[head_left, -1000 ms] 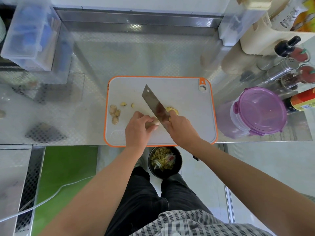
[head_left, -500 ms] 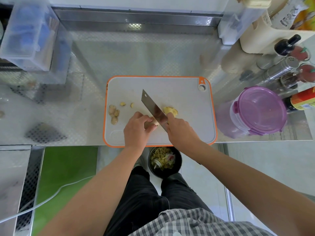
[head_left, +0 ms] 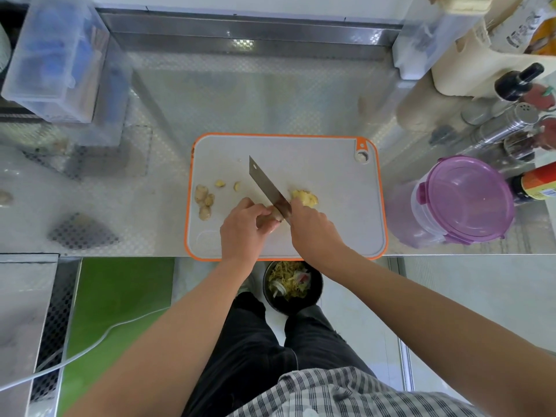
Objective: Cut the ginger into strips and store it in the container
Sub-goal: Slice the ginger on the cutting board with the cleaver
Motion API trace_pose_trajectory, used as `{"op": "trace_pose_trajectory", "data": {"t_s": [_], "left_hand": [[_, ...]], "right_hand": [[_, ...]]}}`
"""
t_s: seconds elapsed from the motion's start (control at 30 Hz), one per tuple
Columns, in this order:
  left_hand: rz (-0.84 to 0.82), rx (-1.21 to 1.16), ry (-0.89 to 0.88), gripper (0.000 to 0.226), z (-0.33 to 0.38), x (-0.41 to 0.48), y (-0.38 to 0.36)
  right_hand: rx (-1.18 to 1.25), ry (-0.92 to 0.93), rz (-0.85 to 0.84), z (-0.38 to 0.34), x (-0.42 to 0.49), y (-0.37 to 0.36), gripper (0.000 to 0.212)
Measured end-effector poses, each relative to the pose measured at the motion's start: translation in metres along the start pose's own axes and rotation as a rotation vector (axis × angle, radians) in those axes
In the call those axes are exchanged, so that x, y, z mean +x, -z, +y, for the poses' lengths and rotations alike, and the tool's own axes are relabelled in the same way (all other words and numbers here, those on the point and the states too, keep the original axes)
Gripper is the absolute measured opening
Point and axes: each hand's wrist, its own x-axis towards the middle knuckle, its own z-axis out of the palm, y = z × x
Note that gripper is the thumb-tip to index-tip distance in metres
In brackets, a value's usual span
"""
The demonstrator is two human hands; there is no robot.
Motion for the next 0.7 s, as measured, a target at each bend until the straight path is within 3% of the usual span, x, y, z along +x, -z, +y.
{"op": "trace_pose_trajectory", "data": {"t_s": [0.23,0.57,0.7], "left_hand": [[-0.016,-0.008,-0.001,0.020,0.001,-0.003,0.001],[-0.052,0.096,-0.148,0.038,-0.004,-0.007,0.005],[-0.030,0.089,-0.148,0.036,-0.005,-0.007,0.001]], "right_hand": [[0.076,0.033,0.001,0.003,0.016,-0.015,0.014],[0.287,-0.102,0.132,0.048,0.023,-0.005,0.026],[0.315,-0.007,0.078,0.043,0.011,-0.006,0.028]]}}
